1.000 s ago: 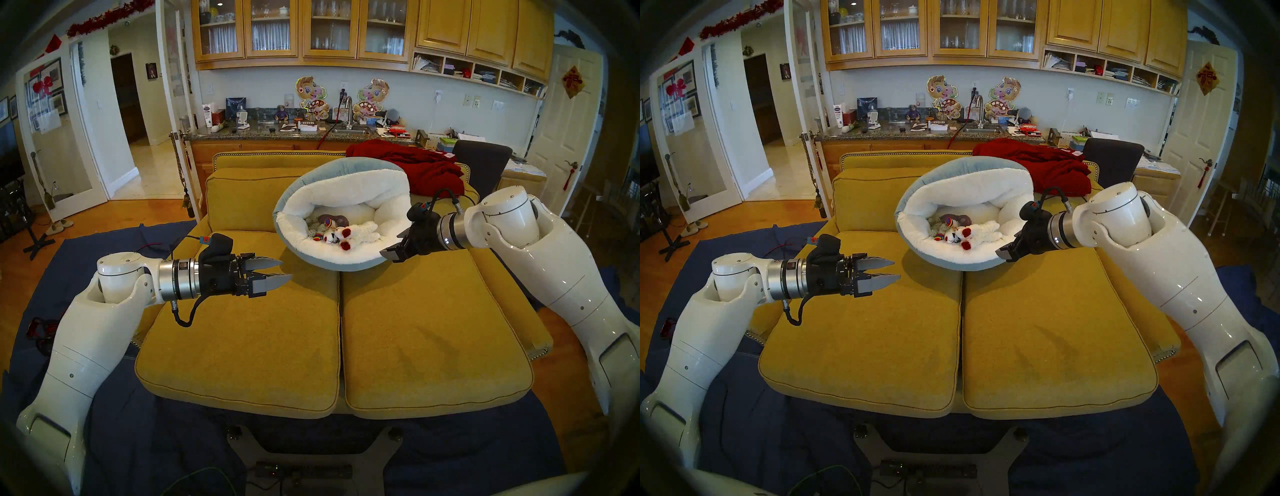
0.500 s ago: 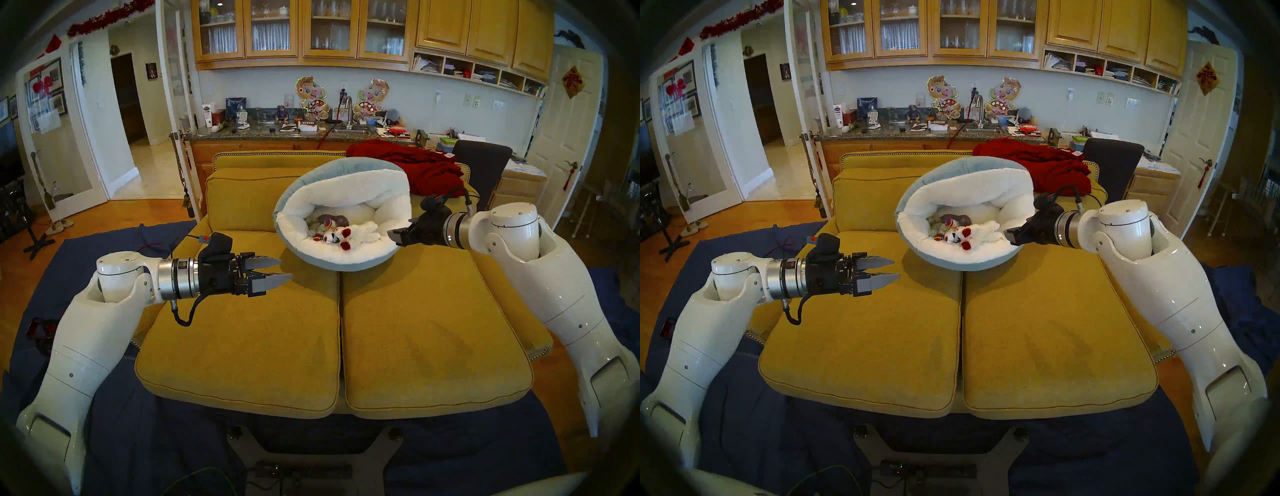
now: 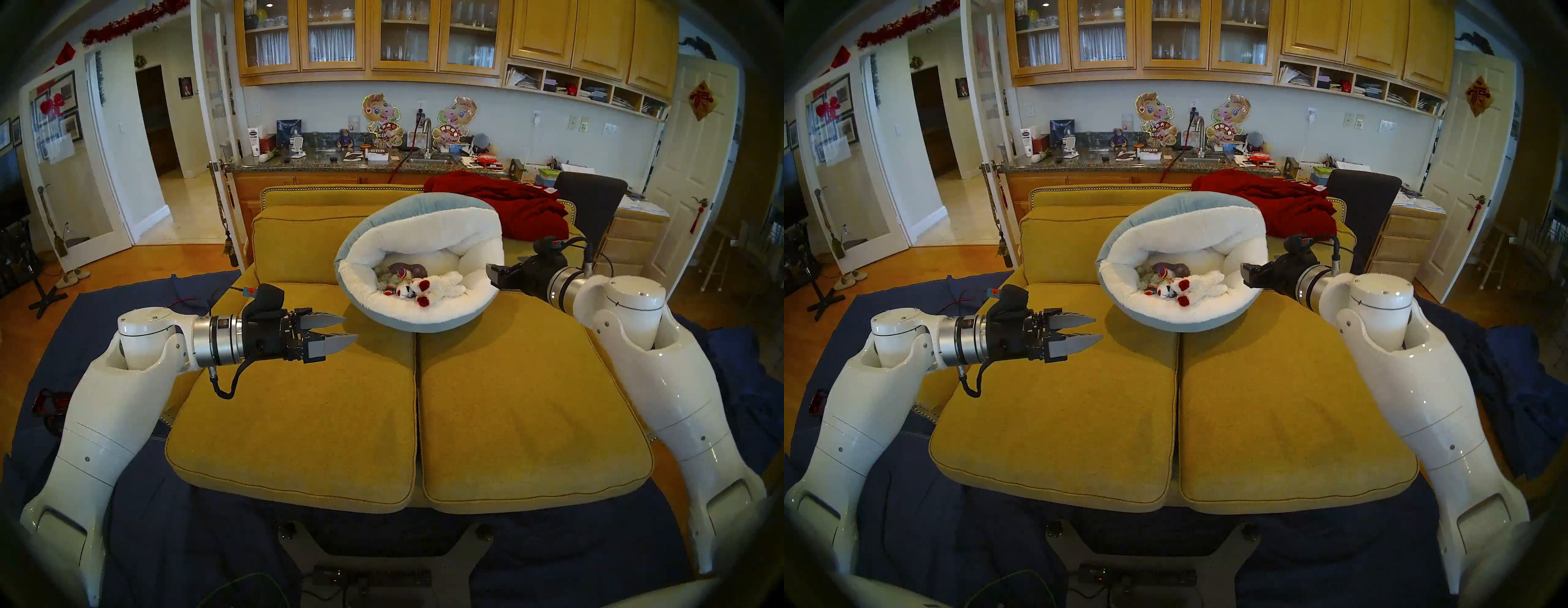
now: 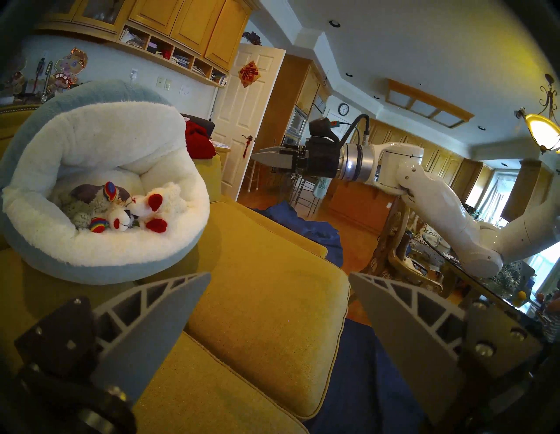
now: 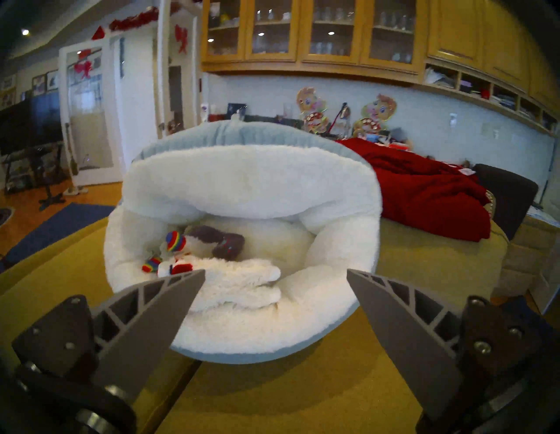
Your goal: Put toys into dog bed
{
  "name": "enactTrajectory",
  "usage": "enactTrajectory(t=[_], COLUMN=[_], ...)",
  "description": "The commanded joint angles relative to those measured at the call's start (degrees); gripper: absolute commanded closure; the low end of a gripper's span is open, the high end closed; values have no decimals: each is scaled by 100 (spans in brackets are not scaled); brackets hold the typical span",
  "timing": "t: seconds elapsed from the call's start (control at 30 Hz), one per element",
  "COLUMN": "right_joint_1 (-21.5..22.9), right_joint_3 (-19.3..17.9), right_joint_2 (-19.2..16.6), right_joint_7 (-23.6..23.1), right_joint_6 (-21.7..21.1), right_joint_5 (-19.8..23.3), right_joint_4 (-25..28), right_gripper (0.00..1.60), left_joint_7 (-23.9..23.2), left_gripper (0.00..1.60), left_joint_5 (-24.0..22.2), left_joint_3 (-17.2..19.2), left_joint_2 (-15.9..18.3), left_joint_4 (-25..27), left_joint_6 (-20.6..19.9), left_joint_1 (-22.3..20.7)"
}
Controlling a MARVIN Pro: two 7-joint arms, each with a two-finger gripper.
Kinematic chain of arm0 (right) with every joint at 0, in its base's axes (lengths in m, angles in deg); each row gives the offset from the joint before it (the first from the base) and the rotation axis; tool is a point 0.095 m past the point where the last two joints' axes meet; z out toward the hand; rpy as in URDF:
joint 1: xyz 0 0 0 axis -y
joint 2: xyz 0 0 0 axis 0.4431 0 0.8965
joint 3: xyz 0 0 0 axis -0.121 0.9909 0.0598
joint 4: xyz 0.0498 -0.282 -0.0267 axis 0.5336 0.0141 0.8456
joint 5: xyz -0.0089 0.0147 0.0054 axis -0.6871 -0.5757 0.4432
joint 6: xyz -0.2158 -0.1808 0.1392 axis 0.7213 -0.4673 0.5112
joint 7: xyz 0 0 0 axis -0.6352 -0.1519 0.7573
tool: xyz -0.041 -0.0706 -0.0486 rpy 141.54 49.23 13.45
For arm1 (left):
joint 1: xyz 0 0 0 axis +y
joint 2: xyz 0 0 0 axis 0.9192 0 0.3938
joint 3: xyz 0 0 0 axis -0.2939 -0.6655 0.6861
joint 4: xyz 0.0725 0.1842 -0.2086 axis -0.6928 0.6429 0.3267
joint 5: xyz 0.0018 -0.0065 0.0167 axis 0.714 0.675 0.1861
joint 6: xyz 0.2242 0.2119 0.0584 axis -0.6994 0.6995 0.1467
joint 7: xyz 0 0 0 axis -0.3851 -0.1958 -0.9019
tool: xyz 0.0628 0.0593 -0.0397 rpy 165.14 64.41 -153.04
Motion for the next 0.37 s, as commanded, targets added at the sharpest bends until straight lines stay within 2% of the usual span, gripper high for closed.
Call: enactTrajectory(t=[0.0,0.33], right_joint_1=[-162,-192], right_joint_3=[-208,-193], right_joint_2=[259,293], right_joint_7=[452,564], right_joint_6=[316,361], right_joint_5=[-54,-75], right_joint_4=[361,395], right_gripper=[0,0], left_joint_7=[-55,-63], left_gripper=[0,0], left_joint_5=[-117,-106], left_joint_3=[109,116], left_joint_2=[-9,-18], left_joint_4=[76,74], left_joint_6=[-34,-45], left_joint_1=[-180,-182])
